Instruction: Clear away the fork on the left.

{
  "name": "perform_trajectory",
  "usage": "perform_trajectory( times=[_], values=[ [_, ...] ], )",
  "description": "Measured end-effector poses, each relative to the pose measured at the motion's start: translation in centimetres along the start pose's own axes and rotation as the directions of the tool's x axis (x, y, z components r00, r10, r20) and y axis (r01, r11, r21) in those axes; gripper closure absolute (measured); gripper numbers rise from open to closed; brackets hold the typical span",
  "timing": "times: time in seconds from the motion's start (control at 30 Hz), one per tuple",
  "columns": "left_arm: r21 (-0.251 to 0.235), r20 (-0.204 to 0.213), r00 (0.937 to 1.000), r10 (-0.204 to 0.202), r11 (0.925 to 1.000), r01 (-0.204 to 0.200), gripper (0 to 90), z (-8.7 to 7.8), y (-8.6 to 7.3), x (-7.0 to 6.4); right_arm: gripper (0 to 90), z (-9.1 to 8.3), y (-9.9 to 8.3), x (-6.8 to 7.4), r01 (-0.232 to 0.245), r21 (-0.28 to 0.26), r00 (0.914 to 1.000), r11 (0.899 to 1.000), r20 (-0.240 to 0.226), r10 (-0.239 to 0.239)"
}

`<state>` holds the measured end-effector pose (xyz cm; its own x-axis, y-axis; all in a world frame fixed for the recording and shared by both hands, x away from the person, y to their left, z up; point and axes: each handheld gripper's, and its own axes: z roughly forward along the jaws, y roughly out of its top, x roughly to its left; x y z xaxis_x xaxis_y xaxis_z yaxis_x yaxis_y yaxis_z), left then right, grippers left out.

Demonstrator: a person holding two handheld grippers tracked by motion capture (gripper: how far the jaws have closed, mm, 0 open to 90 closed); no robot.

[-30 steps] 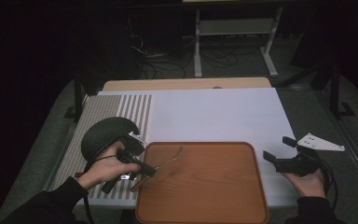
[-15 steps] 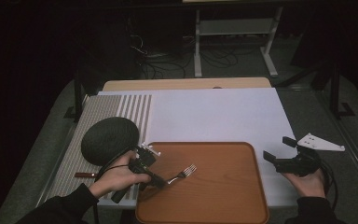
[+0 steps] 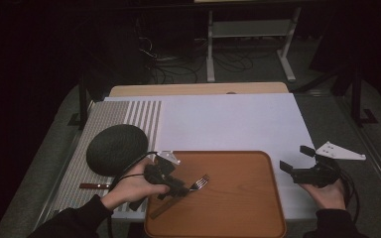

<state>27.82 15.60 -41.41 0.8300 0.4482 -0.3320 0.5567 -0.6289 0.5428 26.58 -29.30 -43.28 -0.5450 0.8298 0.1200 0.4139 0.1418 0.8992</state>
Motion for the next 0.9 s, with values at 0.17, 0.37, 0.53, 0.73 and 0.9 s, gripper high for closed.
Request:
perform_trajectory(
  times=[0.17, 0.37, 0.53, 0.73, 0.9],
  values=[
    [-0.014, 0.022, 0.9938, 0.109, 0.9940, -0.109, 68.9, 1.4, 1.2, -0.6, 0.0, 0.0, 0.0, 0.0, -0.002, -0.001, 1.0000, 1.000, -0.001, 0.002],
    [0.038, 0.027, 0.9801, 0.197, 0.9796, -0.198, 85.2, 3.1, 1.9, -1.1, 0.0, -0.1, 0.0, 0.0, -0.001, -0.003, 1.0000, 1.000, -0.005, 0.001],
    [0.055, 0.021, 0.9604, 0.278, 0.9589, -0.278, 90.0, 4.6, 2.4, -1.4, 0.0, 0.0, 0.0, 0.0, 0.001, -0.003, 1.0000, 1.000, -0.006, -0.001],
    [0.092, 0.027, 0.9505, 0.309, 0.9461, -0.311, 90.0, 6.3, 2.6, -1.5, 0.0, -0.1, 0.0, 0.0, 0.000, -0.004, 1.0000, 1.000, -0.009, -0.001],
    [0.099, -0.001, 0.9489, 0.316, 0.9442, -0.314, 90.0, 6.8, 2.7, -1.2, 0.0, 0.0, 0.0, 0.0, 0.003, -0.004, 0.9999, 1.000, -0.011, -0.003]
  ],
)
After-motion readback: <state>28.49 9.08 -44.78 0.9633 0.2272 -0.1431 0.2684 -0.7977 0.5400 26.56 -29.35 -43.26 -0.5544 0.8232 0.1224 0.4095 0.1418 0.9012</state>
